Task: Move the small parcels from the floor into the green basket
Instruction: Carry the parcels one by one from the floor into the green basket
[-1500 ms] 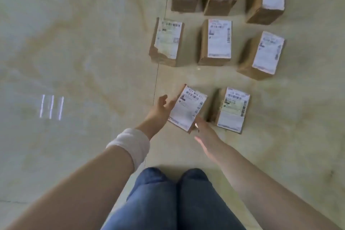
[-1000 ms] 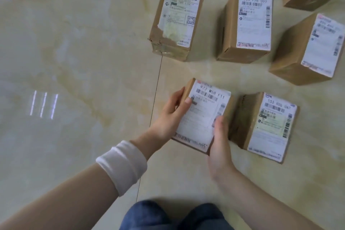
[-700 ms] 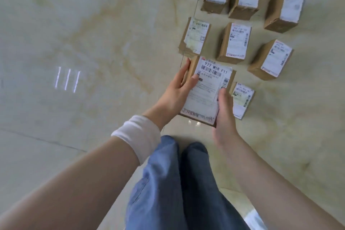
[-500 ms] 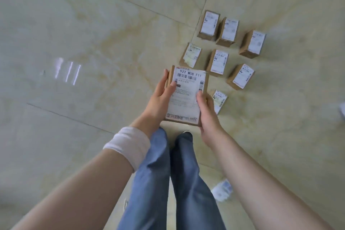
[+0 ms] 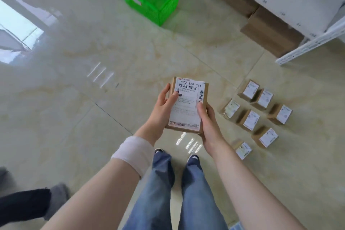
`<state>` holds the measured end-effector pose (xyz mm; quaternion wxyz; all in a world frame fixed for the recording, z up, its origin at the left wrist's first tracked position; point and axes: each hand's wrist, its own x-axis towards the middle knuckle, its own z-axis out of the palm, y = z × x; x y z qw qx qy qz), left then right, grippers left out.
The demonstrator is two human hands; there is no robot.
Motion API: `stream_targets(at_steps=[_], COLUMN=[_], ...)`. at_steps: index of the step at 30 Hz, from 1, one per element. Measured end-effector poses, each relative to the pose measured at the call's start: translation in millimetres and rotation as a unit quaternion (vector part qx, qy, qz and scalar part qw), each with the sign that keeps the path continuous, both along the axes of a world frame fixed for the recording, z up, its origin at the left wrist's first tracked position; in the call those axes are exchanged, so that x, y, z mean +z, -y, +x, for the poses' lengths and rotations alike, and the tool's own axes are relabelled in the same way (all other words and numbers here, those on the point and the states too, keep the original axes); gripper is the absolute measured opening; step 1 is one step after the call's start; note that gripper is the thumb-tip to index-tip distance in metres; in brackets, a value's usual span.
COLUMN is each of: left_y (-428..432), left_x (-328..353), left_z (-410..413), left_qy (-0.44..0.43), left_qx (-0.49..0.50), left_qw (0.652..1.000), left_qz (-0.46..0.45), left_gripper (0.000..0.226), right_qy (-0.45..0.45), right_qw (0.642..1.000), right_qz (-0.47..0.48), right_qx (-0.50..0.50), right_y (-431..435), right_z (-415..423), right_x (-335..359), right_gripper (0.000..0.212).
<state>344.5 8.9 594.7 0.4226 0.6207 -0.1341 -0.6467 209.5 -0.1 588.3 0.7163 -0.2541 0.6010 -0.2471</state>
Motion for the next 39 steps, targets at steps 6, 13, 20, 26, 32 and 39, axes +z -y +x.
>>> stream_targets(at_steps=[6, 13, 20, 26, 32, 39], left_y=[66, 155, 240, 326, 421, 525], left_x=[14, 26, 33, 23, 10, -19], left_z=[66, 159, 276, 358, 392, 419], left_qy=[0.007, 0.026, 0.034, 0.028, 0.015, -0.013], left_qx=[0.007, 0.035, 0.064, 0.015, -0.043, -0.082], left_qw=[1.000, 0.999, 0.997, 1.000, 0.999, 0.995], left_qz=[-0.001, 0.010, -0.006, 0.003, 0.015, 0.056], left_gripper=[0.056, 0.057, 0.058, 0.060, 0.060, 0.058], right_qy=[0.010, 0.007, 0.004, 0.009, -0.007, -0.014], right_qw=[1.000, 0.999, 0.999, 1.000, 0.996, 0.995], right_qz=[-0.019, -0.030, -0.015, 0.009, 0.015, 0.009], right_qx=[-0.014, 0.031, 0.049, -0.008, -0.084, -0.094], right_y=[63, 162, 255, 330, 411, 506], right_z=[72, 169, 289, 365, 402, 420], right_x=[11, 16, 24, 17, 4, -16], right_gripper=[0.045, 0.047, 0.047, 0.046, 0.042, 0.041])
